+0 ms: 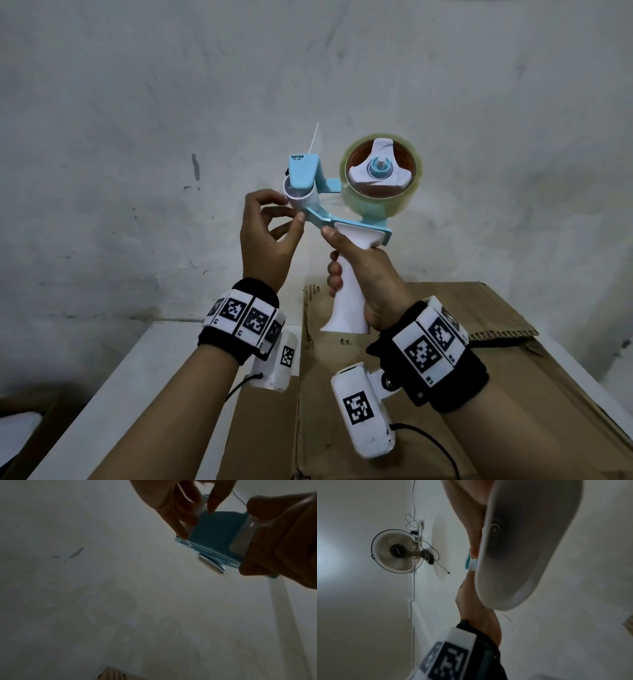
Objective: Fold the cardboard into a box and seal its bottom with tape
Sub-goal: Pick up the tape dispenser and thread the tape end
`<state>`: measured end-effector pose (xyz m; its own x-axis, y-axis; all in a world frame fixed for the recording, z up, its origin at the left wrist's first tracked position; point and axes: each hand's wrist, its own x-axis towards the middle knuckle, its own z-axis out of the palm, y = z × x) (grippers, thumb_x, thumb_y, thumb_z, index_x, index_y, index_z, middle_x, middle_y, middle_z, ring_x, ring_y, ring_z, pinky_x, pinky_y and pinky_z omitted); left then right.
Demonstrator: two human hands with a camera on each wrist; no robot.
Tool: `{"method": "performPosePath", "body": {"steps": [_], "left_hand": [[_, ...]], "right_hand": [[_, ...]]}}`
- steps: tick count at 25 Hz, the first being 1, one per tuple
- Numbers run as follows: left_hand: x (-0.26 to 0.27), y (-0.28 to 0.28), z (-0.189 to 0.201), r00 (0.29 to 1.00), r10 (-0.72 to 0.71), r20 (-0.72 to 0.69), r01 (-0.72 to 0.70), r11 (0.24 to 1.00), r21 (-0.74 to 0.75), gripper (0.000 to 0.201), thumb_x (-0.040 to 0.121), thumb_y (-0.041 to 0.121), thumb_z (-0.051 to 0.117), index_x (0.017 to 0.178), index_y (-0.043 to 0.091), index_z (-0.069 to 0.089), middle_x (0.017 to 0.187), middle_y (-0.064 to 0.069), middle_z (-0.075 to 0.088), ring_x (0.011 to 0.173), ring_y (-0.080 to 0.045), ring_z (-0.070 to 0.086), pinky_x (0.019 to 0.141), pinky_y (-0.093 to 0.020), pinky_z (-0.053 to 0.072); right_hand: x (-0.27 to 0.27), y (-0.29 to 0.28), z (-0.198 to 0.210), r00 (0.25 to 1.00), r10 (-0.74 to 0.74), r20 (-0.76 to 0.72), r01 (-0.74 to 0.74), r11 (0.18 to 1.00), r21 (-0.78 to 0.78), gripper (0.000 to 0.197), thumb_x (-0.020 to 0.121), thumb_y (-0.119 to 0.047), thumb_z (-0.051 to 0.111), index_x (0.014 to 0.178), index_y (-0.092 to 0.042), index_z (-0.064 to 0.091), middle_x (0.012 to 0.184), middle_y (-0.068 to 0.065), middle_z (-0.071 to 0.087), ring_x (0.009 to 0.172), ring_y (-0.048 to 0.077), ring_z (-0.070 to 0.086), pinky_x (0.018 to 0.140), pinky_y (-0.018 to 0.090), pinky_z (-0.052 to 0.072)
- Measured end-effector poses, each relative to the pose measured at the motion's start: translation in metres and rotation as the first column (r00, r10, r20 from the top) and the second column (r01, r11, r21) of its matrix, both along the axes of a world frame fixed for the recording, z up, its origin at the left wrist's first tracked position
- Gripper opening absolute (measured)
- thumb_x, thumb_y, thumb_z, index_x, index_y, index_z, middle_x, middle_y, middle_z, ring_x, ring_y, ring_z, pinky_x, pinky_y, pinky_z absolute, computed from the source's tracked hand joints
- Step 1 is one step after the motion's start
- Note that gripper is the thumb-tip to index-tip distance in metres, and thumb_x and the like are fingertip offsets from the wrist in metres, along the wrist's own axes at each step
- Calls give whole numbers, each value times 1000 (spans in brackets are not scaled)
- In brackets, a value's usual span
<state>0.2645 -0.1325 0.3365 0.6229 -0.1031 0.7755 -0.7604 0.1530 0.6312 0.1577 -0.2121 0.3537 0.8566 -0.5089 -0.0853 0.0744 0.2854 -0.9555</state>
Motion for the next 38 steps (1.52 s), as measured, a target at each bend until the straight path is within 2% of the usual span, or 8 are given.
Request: {"method": "performPosePath", "body": {"steps": [7,11,14,19,25,29,33,38], "left_hand": [[3,4,6,983,-146,-115,136,987,-90,20,82,17,49,98,28,44,100,15,52,89,0,60,73,-14,52],[-5,-3,13,970,-47,-238,32,997,-63,36,82,35,63,111,26,43,108,14,50,97,-1,52,77,-5,47],[-5,-3,20,925,-11,-381,-37,992,-117,37,77,33,70,103,22,46,104,8,54,99,-11,56,88,-27,53],[-2,3,18,959,163,-233,-175,984,-32,39,71,29,76,96,21,47,99,12,53,88,-4,54,61,2,43],[12,16,13,985,172,-12,-170,981,89,37,70,27,77,97,12,58,96,7,58,81,0,57,70,-2,46],[8,14,12,970,81,-231,-92,995,-35,61,66,21,81,99,19,30,89,10,56,86,-6,61,71,-5,50],[3,8,14,960,135,-244,-123,990,62,51,68,33,77,103,19,43,98,12,51,84,0,53,60,7,40],[7,8,19,938,59,-342,-82,995,-55,33,69,29,77,87,18,52,91,9,60,88,-9,58,79,-20,52]], "right_hand": [[8,3,7,999,-26,19,28,997,-77,24,81,-32,68,78,-12,56,53,3,47,41,12,45,45,20,41],[9,6,5,999,-25,39,29,993,-112,22,82,-30,67,90,-13,58,56,1,46,44,11,44,44,20,40],[8,9,-1,998,-33,58,41,988,-150,15,83,-27,67,89,-16,61,51,-3,45,40,8,43,42,19,38],[11,8,-7,998,-38,49,44,992,-121,14,82,-25,68,87,-14,60,49,-2,44,38,8,42,41,19,38],[12,2,-8,1000,8,-15,-9,997,-83,22,82,-27,68,87,-10,55,56,3,45,38,9,42,41,18,39],[13,4,-9,1000,3,2,-3,992,-122,17,83,-25,67,84,-12,57,54,2,44,39,9,41,41,18,37],[14,4,-9,999,-21,33,26,984,-174,14,83,-25,67,85,-15,58,51,1,44,38,9,42,40,19,37],[14,2,-6,999,-8,35,14,988,-154,15,83,-24,68,77,-15,56,49,1,43,35,9,39,39,17,36]]}}
